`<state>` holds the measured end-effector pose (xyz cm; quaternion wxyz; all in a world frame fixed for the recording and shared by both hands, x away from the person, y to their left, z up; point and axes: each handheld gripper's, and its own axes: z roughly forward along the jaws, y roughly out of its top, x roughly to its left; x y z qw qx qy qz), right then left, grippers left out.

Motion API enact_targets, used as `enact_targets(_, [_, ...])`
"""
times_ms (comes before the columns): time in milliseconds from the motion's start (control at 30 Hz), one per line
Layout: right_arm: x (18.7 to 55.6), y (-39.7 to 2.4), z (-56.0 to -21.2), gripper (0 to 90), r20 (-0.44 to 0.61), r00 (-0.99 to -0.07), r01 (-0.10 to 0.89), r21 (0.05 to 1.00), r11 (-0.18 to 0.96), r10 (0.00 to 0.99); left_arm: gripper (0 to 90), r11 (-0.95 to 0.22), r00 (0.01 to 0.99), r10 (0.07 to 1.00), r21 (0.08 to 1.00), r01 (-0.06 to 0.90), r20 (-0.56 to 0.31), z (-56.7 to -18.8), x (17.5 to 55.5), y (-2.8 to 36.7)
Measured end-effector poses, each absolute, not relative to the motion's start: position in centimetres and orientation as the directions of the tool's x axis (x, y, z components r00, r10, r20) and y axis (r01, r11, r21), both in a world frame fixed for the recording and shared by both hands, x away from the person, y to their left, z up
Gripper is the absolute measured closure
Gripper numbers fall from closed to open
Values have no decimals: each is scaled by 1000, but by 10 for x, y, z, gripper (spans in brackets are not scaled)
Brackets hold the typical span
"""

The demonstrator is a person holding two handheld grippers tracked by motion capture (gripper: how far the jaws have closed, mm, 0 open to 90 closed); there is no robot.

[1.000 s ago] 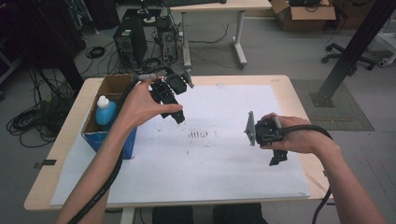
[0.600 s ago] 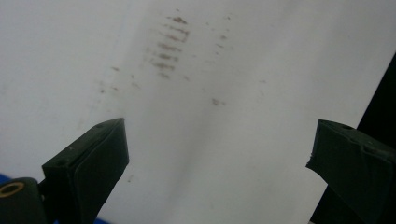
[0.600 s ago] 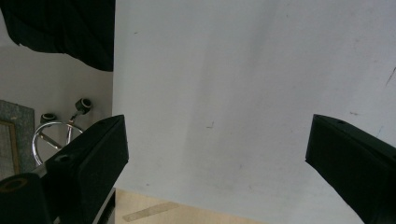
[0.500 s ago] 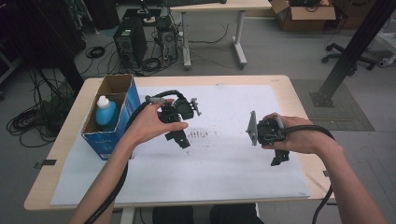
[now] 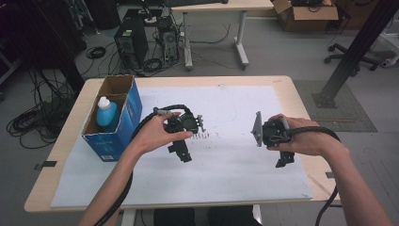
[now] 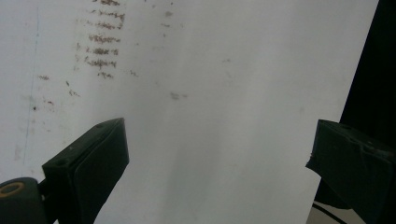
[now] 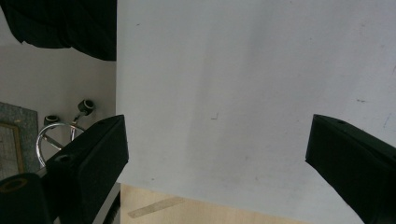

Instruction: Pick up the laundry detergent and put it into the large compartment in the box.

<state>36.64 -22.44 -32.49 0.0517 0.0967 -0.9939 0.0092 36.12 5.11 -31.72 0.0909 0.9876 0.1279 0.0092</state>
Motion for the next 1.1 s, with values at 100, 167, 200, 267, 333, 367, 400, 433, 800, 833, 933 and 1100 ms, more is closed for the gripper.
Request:
enact_targets(100, [367,-224,-324,56,106,-976,-191,-11,982,-189,46,-951,968,253,182,249,-4,-317,361,51])
enact_targets(167, [367,-224,-324,56,105,-976,-193,-8,981,-191,45,-953,968,249,177,246,-1,-317,361,50])
enact_targets(200, [367,-223,-324,56,104,-976,-192,-9,981,-190,47,-953,968,251,176,247,0,-318,361,50])
enact_targets(267, [367,-223,-324,56,103,-976,-194,-9,981,-192,46,-953,968,251,172,248,-2,-319,361,51])
enact_targets(333, [367,-223,-325,56,102,-975,-197,-7,980,-195,47,-954,968,252,165,249,-1,-320,361,51])
enact_targets(367, [366,-223,-325,56,107,-976,-190,-12,982,-188,48,-954,966,257,163,253,5,-320,361,52])
enact_targets(400, [366,-222,-325,56,107,-976,-191,-12,982,-189,48,-951,964,266,164,261,5,-321,361,52])
enact_targets(433, [366,-222,-325,56,108,-976,-193,-11,981,-191,48,-952,964,265,158,261,6,-321,361,53])
enact_targets(800, [366,-219,-325,56,109,-976,-193,-16,981,-190,49,-950,962,272,160,268,6,-321,360,56])
enact_targets(833, [366,-219,-325,56,109,-976,-193,-16,981,-190,50,-950,962,272,160,268,6,-321,360,56])
enact_targets(933, [366,-218,-326,56,109,-975,-199,-15,980,-196,50,-952,963,268,155,264,5,-321,360,56])
enact_targets(1100, [366,-218,-326,56,112,-975,-196,-19,980,-192,51,-952,964,267,155,262,8,-320,359,56])
